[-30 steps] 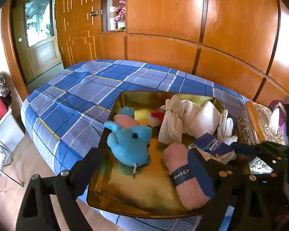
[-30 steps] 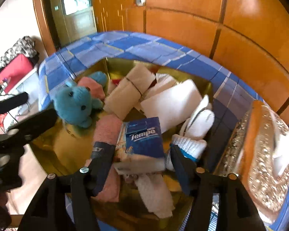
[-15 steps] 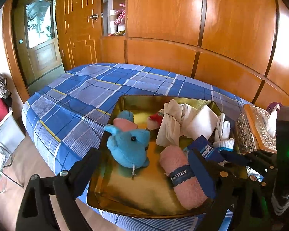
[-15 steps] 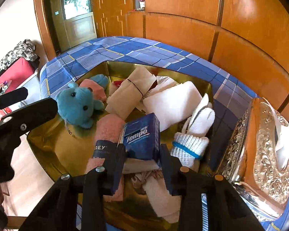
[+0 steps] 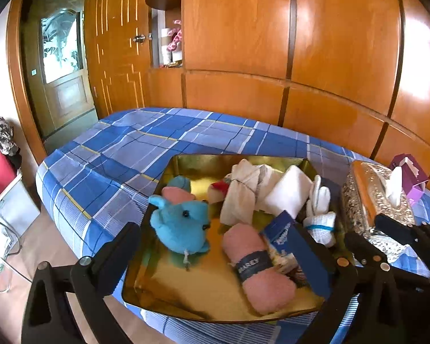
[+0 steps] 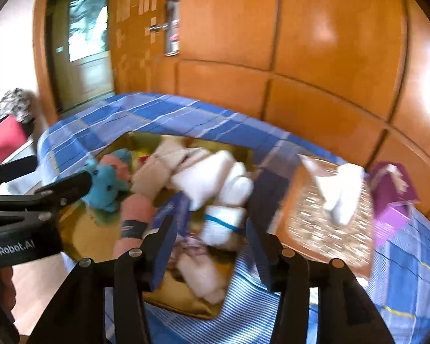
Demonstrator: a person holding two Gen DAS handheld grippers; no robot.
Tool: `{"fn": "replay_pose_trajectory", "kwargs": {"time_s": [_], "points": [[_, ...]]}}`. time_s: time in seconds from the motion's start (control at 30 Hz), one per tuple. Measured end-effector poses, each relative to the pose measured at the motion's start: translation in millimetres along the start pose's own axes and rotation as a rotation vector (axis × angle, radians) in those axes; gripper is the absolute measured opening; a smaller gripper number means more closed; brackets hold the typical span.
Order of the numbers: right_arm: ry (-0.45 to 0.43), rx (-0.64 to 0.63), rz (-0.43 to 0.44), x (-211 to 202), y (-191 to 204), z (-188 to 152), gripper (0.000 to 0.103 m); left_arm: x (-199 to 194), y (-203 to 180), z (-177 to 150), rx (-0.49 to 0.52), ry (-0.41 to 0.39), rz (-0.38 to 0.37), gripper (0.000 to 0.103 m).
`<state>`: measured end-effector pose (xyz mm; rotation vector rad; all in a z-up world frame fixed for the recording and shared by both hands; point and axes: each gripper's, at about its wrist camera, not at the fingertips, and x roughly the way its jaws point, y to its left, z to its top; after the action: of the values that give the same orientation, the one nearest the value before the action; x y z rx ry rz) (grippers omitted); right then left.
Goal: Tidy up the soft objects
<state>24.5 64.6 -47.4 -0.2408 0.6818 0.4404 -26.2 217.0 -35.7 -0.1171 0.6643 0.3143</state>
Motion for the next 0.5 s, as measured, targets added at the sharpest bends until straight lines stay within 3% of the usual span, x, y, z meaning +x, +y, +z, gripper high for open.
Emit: {"fn": "replay_pose_trajectory", "kwargs": {"time_s": [0.13,0.5], "points": [[-0.014,0.063,-0.068,-10,-16,-7,0.051,-8,-11,-2,0.005,-0.012,-0.017,0.103],[-0.022,0.104,-0.094,-22,-33,-19,0.051,-22,-35,-8,0.05,-0.035,-0.026,0.103]]}}
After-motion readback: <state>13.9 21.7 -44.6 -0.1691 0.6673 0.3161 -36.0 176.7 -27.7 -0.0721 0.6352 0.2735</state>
